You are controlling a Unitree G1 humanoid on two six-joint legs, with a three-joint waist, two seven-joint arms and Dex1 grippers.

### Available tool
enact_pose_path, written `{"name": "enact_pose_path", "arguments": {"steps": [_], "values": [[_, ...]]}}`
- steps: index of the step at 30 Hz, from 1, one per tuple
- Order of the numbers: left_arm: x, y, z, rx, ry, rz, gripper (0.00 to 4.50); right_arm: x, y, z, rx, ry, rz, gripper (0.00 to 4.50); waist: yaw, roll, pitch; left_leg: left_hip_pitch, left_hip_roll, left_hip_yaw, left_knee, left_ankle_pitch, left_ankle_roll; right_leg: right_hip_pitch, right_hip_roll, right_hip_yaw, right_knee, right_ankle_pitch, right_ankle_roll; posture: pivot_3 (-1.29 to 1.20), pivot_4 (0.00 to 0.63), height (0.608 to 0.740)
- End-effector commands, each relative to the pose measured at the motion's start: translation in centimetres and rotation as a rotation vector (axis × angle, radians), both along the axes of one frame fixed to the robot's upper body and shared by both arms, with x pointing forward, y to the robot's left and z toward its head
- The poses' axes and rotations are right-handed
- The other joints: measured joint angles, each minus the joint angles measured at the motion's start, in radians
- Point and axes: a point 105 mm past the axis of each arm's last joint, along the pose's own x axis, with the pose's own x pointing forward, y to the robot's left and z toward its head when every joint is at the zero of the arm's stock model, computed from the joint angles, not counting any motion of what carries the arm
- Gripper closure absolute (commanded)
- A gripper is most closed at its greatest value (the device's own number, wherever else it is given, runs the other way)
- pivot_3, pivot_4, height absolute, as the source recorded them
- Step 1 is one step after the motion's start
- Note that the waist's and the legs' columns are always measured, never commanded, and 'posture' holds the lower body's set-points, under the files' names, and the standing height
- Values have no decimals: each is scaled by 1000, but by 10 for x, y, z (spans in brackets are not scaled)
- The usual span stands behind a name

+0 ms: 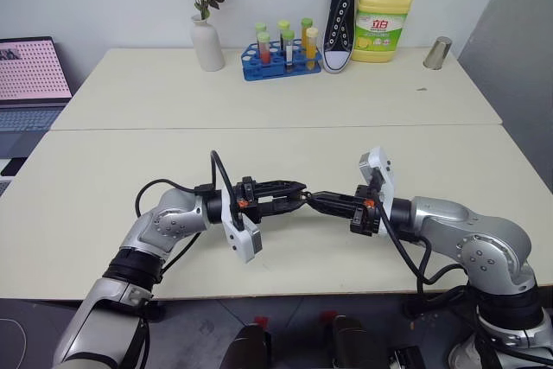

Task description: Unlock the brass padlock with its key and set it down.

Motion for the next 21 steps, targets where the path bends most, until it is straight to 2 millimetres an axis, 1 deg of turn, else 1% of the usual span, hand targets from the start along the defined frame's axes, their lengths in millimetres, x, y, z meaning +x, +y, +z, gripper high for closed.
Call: {"name": "enact_pose_path", "arguments": {"steps": [1, 9, 12, 13, 15, 21], "values": [[-5, -2, 5, -7, -30, -19, 3527, -3, 3, 13, 25, -49, 30, 4500, 0, 0, 0, 0, 0, 0, 0, 0, 0, 0, 0, 0, 0, 0, 0, 0, 150, 740], [-6, -2, 4, -5, -22, -16, 3527, -3, 3, 13, 6, -77, 39, 4500, 0, 0, 0, 0, 0, 0, 0, 0, 0, 0, 0, 0, 0, 0, 0, 0, 150, 740], [-6, -2, 3, -2, -20, -16, 3527, 0, 2, 13, 8, -86, 30, 3912, 0, 0, 0, 0, 0, 0, 0, 0, 0, 0, 0, 0, 0, 0, 0, 0, 150, 740], [-6, -2, 3, -1, -19, -16, 3527, 1, 1, 13, 5, -91, 23, 3654, 0, 0, 0, 0, 0, 0, 0, 0, 0, 0, 0, 0, 0, 0, 0, 0, 150, 740], [-6, -2, 3, 0, -18, -14, 3527, 1, 1, 12, 0, -94, 23, 2935, 0, 0, 0, 0, 0, 0, 0, 0, 0, 0, 0, 0, 0, 0, 0, 0, 150, 740], [-5, -2, 4, -5, -18, -8, 3527, -2, 3, 9, -6, -81, 48, 2906, 0, 0, 0, 0, 0, 0, 0, 0, 0, 0, 0, 0, 0, 0, 0, 0, 150, 740]]}}
